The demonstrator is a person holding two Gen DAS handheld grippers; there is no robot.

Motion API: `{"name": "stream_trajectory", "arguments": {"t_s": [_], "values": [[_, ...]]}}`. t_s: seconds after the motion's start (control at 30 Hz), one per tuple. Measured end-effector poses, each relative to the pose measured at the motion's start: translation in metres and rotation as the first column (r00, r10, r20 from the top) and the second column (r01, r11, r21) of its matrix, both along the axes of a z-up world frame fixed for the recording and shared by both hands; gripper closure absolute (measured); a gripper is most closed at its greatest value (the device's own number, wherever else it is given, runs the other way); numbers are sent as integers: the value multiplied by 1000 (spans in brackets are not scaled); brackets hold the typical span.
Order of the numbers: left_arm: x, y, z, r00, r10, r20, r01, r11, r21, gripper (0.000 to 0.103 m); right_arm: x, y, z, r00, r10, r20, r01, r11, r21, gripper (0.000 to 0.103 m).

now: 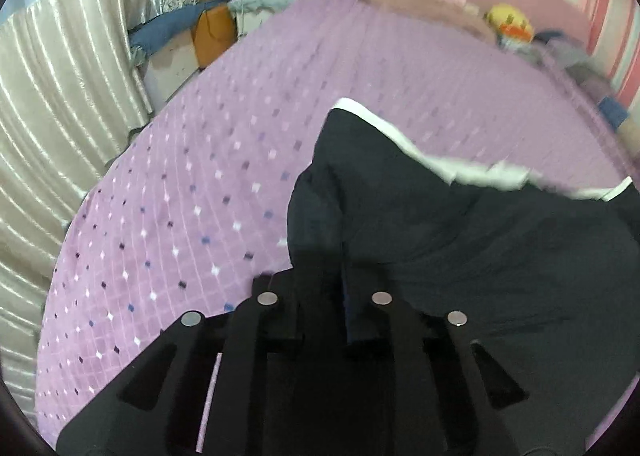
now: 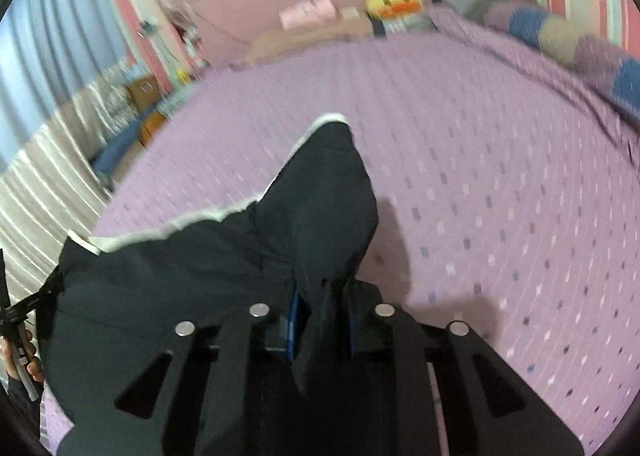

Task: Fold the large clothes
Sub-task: 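Lower the hem onto the collar and open both tools, then smooth the folded jacket flat with both open tools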

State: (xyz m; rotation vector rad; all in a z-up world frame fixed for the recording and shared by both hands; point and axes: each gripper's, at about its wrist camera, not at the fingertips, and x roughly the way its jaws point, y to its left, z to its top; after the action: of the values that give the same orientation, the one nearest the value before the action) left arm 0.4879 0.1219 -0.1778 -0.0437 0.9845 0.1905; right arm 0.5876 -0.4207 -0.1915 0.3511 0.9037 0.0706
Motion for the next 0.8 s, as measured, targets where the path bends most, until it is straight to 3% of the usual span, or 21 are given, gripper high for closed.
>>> {"name": "stream_trajectory", "arguments": {"t_s": [0.1, 0.23, 0.27, 0.3, 0.37, 0.47, 0.5, 0.57, 0.67, 0.8], "values": [[-4, -3, -11, 1000, -3, -12, 3, 999, 41, 84, -9, -7, -15, 1000, -22, -9, 23, 999, 31, 72], [4, -11, 6, 1000, -9, -19, 11, 994, 106, 80, -18, -4, 3, 1000, -7, 26, 8, 999, -31, 62], [4, -13, 13, 1000, -8, -6, 9, 994, 109, 75, -20, -2, 12, 999, -1, 44, 2, 999, -38, 56], [1, -14, 26, 999, -10, 30, 7, 994, 107, 71, -23, 3, 26, 997, 7, 80, -3, 999, -49, 42], [-3, -25, 49, 994, -23, 104, 12, 994, 109, 36, -24, 14, 49, 990, 12, 141, -3, 998, -64, 23], [15, -60, 64, 987, -70, 142, 58, 994, 90, 27, -19, 41, 71, 980, 41, 196, -30, 998, -55, 12], [17, -71, 65, 985, -94, 142, 84, 994, 71, 26, -14, 54, 75, 976, 65, 207, -57, 997, -42, 10], [17, -92, 64, 980, -143, 138, 139, 989, 45, 9, -2, 84, 72, 970, 124, 207, -117, 992, -47, 8], [18, -122, 49, 971, -203, 125, 204, 979, 3, 7, 12, 115, 54, 970, 187, 157, -177, 981, -74, 8], [40, -151, 12, 969, -240, 59, 234, 968, 95, 8, 27, 133, 19, 972, 221, 76, -211, 970, -125, 8]]}}
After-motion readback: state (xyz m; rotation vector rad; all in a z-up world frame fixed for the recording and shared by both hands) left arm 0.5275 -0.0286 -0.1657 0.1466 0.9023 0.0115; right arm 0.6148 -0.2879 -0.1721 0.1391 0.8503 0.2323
